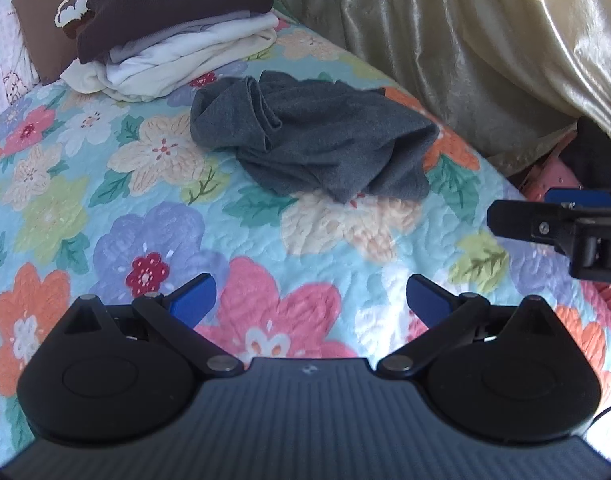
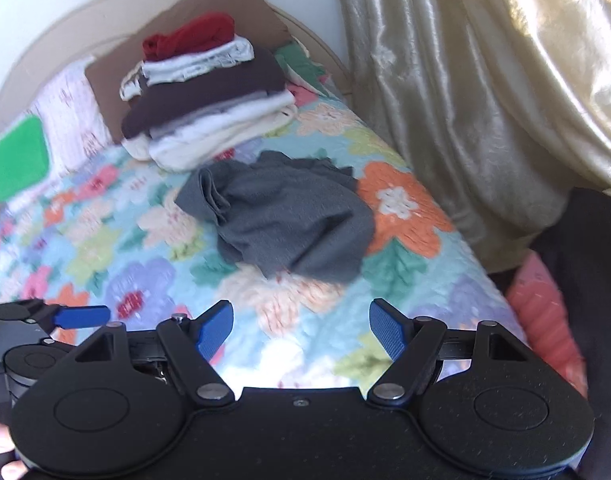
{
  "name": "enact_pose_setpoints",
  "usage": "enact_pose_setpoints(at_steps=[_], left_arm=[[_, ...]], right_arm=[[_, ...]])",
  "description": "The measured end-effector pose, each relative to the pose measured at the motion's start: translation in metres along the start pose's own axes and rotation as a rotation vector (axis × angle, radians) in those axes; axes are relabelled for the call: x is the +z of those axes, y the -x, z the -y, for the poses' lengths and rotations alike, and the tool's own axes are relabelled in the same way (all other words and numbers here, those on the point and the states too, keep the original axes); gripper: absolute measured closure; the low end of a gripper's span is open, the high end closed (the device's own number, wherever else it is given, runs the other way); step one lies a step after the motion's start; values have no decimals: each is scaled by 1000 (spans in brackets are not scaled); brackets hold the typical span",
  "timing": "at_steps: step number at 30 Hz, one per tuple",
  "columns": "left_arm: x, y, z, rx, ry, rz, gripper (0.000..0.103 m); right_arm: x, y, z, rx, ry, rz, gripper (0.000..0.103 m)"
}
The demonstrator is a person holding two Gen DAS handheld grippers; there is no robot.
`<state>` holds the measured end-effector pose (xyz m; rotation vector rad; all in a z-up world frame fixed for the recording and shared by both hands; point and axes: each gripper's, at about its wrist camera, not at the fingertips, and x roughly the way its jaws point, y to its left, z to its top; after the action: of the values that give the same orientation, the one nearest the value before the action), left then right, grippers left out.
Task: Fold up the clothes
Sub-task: 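Grasp the grey shirt with the left gripper while the right gripper grasps it too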
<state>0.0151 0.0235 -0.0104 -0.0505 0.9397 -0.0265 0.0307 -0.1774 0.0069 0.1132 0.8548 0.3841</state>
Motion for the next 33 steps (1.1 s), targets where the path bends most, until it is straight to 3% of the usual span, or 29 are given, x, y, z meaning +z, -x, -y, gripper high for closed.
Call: enact_pose_setpoints(at_steps=[5,10,16,23,27,30,32,33], left_arm=[[33,-12,-36,30,41,86,0],[54,-50,-72,-68,196,51,0],[61,-95,-76,-101,263,63,2],[74,-150,-83,-218,423,81,2],[86,-179,-78,-185,376,27,2],[88,-194,-78,-184,401,26,0],[91,-200,-77,-178,398,25,0],[93,-202,-76,-174,389,24,0]], right_arm=[[26,-26,27,119,-76,6,23],[42,-72,53,142,-144,-11,22],[42,-126,86,137,-347,-20,22],[38,-179,104,177,-504,1,22],[54,-200,100,192,-484,-18,22],[63,-215,93,200,-432,-38,20],[64,-220,91,231,-432,-53,35],[65,-223,91,247,-433,-61,60]])
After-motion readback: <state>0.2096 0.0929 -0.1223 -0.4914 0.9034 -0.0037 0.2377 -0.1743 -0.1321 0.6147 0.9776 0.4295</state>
